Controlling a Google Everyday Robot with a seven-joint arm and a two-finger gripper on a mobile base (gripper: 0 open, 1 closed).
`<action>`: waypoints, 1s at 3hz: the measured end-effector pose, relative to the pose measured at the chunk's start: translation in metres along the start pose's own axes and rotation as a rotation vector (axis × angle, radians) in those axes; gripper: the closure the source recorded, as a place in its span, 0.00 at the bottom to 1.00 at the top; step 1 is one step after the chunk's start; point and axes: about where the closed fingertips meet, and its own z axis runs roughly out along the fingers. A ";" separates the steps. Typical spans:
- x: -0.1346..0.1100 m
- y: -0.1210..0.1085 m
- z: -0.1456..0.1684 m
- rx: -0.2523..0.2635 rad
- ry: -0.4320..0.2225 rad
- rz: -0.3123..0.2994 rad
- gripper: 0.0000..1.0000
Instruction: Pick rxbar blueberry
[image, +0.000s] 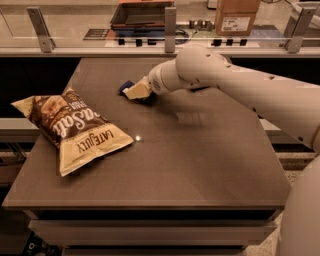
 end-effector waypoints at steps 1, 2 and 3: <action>-0.012 -0.005 -0.011 0.006 -0.009 -0.001 1.00; -0.032 -0.016 -0.027 0.026 -0.031 -0.003 1.00; -0.056 -0.026 -0.044 0.046 -0.055 -0.018 1.00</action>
Offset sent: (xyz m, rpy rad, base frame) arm 0.0154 -0.0279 0.0796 0.0273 -0.0690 -0.0432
